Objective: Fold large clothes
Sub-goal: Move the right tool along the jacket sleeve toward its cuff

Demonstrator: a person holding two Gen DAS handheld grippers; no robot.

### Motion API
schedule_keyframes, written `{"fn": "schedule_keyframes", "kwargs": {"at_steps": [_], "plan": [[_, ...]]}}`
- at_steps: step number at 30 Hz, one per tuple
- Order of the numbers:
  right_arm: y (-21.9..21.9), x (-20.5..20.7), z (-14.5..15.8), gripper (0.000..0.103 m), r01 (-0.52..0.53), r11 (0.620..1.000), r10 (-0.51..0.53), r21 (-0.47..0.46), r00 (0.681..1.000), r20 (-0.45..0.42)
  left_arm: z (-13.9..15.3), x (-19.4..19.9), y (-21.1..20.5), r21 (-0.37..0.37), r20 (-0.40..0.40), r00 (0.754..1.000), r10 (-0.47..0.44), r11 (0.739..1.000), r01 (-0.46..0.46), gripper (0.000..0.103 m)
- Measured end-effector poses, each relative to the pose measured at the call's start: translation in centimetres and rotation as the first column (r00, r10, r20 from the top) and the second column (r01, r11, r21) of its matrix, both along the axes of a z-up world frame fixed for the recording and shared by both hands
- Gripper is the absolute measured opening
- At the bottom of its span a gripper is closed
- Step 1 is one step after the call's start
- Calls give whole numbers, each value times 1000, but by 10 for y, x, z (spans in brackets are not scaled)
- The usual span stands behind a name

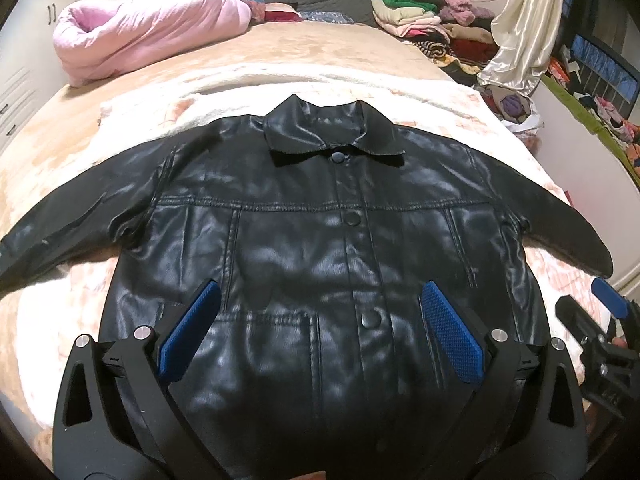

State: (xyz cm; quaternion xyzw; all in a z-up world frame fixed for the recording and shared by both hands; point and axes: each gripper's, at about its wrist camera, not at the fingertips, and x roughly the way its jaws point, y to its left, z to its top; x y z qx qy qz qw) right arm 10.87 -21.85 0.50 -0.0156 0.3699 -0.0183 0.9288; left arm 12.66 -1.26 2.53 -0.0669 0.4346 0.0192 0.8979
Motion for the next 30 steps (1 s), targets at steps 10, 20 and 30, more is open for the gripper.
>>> {"fn": "schedule_keyframes", "kwargs": {"at_steps": [10,20,30], "plan": [[-26,43,2,99,110,994,-110,-11,994,6,-3,43,-14,1,-35,999,-18,1000,18,94],[-92,71,-13,99,299,954,-299,-2,954,-20,-10,79,-42,-6,-60,997,-53,999,53,94],[-193,61,-28,99,577,815,-574,58,817,-60,-26,111,-70,28,-86,992,-94,995,96,94]]}}
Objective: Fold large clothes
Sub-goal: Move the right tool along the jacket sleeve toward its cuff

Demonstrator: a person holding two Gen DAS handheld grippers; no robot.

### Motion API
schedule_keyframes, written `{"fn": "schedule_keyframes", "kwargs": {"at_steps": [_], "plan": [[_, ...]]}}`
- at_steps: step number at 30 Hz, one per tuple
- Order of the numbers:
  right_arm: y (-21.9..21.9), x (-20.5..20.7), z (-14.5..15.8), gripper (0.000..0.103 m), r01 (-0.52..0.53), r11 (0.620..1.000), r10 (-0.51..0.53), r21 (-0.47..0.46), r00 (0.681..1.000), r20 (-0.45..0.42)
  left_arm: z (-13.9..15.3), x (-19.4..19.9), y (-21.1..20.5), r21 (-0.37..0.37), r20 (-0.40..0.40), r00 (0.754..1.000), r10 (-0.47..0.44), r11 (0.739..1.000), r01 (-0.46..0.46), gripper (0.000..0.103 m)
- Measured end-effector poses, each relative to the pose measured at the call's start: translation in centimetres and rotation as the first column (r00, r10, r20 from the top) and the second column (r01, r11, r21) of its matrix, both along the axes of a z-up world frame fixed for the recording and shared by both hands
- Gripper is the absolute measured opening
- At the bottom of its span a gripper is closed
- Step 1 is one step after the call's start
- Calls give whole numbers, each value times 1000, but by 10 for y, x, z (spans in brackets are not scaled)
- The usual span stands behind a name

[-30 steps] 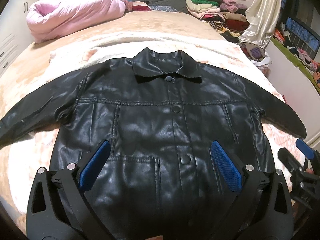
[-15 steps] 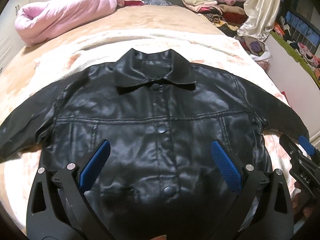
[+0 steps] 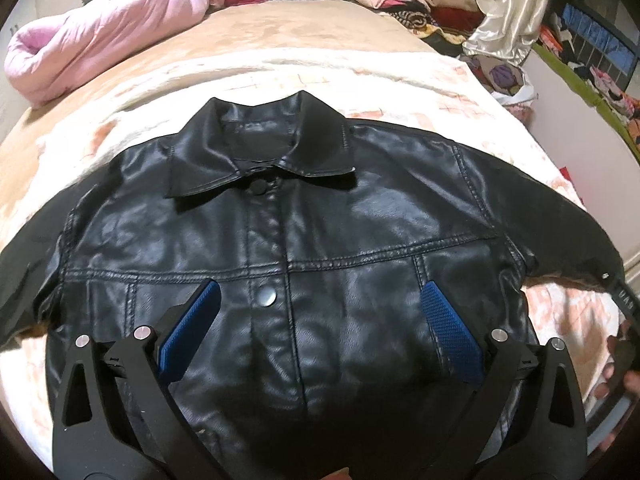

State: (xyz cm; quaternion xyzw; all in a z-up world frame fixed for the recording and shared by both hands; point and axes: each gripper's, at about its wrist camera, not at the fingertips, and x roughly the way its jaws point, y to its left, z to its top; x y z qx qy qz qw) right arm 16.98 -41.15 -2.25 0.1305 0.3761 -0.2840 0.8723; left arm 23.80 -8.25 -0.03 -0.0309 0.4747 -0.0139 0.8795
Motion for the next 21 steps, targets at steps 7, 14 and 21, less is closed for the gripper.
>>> {"fn": "schedule_keyframes", "kwargs": {"at_steps": [7,14,21], "plan": [[-60,-22,-15,99,192,968,-199,162,980,24,-10,17,-8,15,-18,1000,-10,1000,10,94],[-115,-40,-24,99,297,873,-350,387,934,71,-21,30,-4,23,-34,999,-2,1000,3,94],[-172,-40,-31,99,343,794,-472,502,869,152,-23,37,3,-37,-35,999,18,999,-20,94]]}}
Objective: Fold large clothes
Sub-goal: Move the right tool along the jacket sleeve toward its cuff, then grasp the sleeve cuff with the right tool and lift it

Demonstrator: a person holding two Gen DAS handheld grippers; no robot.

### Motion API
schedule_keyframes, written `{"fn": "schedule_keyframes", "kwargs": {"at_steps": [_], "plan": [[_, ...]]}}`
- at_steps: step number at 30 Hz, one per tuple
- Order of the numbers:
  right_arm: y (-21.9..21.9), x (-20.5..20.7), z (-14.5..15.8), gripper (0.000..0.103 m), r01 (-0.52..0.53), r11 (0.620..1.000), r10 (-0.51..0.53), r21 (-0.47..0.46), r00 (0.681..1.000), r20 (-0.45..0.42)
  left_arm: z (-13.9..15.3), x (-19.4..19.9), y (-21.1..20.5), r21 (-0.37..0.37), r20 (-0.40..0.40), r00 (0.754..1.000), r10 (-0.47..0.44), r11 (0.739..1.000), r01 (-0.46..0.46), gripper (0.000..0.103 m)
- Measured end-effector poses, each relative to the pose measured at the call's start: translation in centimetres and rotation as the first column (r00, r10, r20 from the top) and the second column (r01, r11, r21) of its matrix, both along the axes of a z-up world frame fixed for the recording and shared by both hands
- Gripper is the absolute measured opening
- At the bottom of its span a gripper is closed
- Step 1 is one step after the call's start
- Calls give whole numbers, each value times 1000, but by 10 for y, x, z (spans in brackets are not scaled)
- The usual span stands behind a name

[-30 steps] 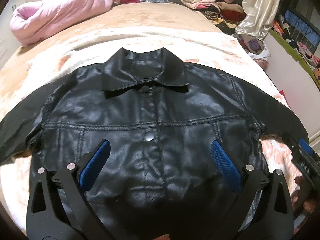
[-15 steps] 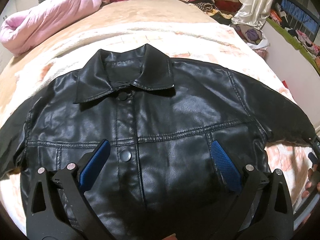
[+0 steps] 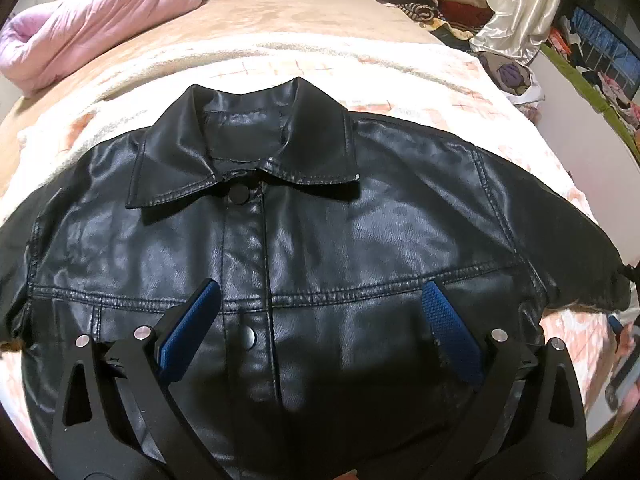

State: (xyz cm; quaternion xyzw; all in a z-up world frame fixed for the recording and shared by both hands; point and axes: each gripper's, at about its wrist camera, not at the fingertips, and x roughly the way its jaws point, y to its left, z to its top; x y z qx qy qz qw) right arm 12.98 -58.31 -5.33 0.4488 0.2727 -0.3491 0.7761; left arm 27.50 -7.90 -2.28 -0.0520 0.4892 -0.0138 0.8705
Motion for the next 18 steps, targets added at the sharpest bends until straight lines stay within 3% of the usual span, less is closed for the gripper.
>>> {"fn": "schedule_keyframes", "kwargs": {"at_steps": [2,4,5,6,9,11,14,18], "plan": [[-11,-2,-3,96,28,999,-29,23,998,52,2,2,0,-12,0,1000,6,1000,-6,94],[-22,-5,-3,83,55,998,-60,44,993,104,5,3,-1,-20,3,1000,8,1000,-7,94],[-25,-9,-4,72,75,995,-83,66,988,133,6,5,-2,-20,5,1000,7,1000,-7,94],[-30,-11,-6,50,86,993,-98,81,983,157,9,5,-3,-19,10,1000,7,1000,-7,94],[-34,-16,-5,24,59,993,-85,106,963,256,14,6,-4,-29,18,1000,5,1000,-5,94],[-29,-15,7,16,15,998,-31,55,952,305,18,6,-4,-35,22,1000,1,999,-1,94],[-12,-12,41,15,-67,995,88,-68,921,379,24,5,-2,-38,34,999,-2,999,4,94],[24,-2,87,15,-181,953,269,-243,875,403,31,2,5,-63,30,1000,-1,998,3,94]]}}
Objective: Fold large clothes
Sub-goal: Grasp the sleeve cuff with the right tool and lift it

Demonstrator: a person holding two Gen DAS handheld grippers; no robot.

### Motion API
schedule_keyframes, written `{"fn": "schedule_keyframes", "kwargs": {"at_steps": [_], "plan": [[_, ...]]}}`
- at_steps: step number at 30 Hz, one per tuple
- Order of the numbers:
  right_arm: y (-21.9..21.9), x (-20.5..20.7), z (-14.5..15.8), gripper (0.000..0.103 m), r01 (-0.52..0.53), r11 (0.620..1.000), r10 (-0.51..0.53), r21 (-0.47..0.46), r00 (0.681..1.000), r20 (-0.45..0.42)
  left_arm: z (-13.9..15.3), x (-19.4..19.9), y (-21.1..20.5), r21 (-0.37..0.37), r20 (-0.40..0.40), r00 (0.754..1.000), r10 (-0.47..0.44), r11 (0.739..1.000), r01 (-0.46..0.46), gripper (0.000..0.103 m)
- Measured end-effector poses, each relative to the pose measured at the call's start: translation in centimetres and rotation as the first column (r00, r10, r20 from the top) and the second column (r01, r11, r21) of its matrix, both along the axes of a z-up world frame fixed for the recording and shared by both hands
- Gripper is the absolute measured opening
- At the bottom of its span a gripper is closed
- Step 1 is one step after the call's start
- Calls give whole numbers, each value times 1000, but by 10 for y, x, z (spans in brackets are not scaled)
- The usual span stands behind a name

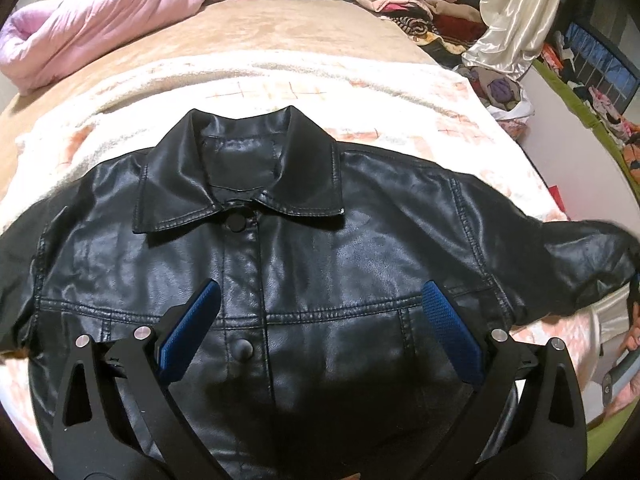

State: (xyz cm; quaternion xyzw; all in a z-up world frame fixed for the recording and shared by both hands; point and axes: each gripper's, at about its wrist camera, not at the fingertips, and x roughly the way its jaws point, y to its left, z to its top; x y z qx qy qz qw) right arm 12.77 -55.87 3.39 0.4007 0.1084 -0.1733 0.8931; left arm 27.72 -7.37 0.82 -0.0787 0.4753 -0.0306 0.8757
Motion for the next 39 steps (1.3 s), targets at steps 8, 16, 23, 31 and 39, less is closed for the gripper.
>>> {"fn": "schedule_keyframes", "kwargs": {"at_steps": [8,16,23,31,39], "plan": [[104,41,62,11,-268,934,273,-238,962,-11,18,-5,28,-75,17,1000,12,997,-11,94],[212,64,102,8,-494,784,527,-375,850,-18,50,-15,75,-240,91,994,57,970,-33,94],[310,68,124,8,-647,628,715,-432,699,-7,77,-35,118,-362,156,983,97,931,-34,94],[418,68,90,8,-775,450,820,-444,555,-138,79,-57,170,-501,182,974,138,865,-29,94],[478,58,38,8,-844,329,844,-424,464,-269,59,-77,220,-660,171,966,196,751,-35,94]]}}
